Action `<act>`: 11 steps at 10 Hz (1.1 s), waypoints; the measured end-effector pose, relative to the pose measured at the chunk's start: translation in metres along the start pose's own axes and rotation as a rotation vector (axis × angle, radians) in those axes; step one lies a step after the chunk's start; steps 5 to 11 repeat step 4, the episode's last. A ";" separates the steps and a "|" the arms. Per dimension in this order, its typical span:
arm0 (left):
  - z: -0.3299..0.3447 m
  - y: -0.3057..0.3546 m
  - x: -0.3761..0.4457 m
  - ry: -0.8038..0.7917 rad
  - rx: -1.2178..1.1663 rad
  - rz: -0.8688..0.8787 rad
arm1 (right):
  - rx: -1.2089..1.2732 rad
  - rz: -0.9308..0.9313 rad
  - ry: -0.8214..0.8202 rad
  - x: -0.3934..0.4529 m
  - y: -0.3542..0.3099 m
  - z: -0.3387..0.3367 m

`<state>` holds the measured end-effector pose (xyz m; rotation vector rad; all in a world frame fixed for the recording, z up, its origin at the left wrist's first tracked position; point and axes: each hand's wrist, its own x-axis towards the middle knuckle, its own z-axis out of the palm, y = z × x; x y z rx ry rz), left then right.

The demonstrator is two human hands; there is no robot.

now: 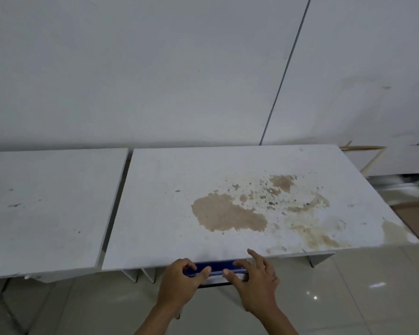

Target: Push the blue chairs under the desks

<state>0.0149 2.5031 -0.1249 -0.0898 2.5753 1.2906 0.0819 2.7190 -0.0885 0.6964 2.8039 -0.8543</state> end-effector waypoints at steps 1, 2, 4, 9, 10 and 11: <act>-0.001 0.002 0.007 -0.040 0.020 -0.061 | -0.006 0.057 -0.062 0.003 -0.004 -0.004; -0.004 0.010 0.007 -0.113 0.078 -0.161 | -0.058 0.138 -0.217 0.017 -0.017 -0.020; -0.049 0.079 0.032 -0.133 0.241 -0.149 | -0.127 -0.033 -0.343 0.060 -0.057 -0.070; -0.049 0.079 0.032 -0.133 0.241 -0.149 | -0.127 -0.033 -0.343 0.060 -0.057 -0.070; -0.049 0.079 0.032 -0.133 0.241 -0.149 | -0.127 -0.033 -0.343 0.060 -0.057 -0.070; -0.049 0.079 0.032 -0.133 0.241 -0.149 | -0.127 -0.033 -0.343 0.060 -0.057 -0.070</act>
